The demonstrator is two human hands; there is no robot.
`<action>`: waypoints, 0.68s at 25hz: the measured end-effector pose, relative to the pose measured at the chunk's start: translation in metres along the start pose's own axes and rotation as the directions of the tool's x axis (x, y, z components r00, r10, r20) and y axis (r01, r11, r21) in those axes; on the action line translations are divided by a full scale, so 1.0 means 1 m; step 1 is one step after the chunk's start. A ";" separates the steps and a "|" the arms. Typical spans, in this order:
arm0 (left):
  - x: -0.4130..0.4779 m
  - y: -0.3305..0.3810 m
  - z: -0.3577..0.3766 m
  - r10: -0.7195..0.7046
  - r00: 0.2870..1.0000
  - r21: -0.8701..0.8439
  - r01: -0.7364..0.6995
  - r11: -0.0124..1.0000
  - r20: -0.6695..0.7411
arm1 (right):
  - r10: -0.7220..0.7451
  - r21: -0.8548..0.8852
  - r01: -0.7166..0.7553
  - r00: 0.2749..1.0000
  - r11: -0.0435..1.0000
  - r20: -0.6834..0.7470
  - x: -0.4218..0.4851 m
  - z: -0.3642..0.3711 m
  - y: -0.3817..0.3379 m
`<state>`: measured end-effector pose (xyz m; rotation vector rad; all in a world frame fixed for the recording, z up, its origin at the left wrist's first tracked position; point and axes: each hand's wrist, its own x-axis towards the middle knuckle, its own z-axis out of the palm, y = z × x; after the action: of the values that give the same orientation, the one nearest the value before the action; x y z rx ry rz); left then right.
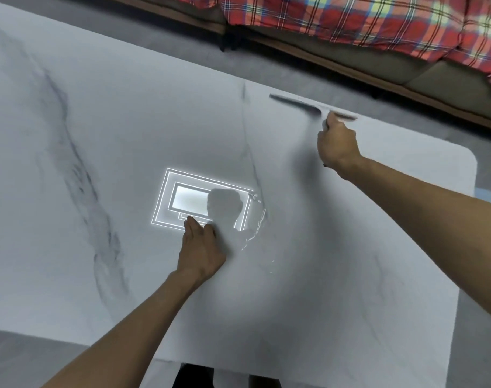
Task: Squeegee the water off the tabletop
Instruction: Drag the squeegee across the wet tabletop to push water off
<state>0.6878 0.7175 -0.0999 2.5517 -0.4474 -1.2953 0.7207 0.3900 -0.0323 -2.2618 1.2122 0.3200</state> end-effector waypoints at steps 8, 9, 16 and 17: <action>0.000 0.024 -0.023 -0.089 0.989 -0.033 0.093 0.995 0.116 | -0.106 -0.210 0.182 0.938 0.961 0.331 -0.145 -0.011 0.068; -0.001 0.028 -0.026 -0.099 0.987 -0.032 0.104 0.994 0.123 | -0.118 -0.210 0.194 0.937 0.958 0.330 -0.145 -0.018 0.066; -0.001 0.041 -0.030 -0.125 0.987 0.048 0.121 0.992 0.104 | -0.123 0.003 0.123 0.991 0.992 0.049 -0.010 -0.010 -0.004; 0.001 0.040 -0.029 -0.139 0.985 0.068 0.132 0.989 0.102 | -0.118 0.013 0.117 0.992 0.993 0.045 -0.005 0.000 -0.013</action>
<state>0.7051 0.6825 -0.0698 2.6124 -0.3433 -1.4927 0.7282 0.3992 -0.0250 -2.2933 1.0501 0.3183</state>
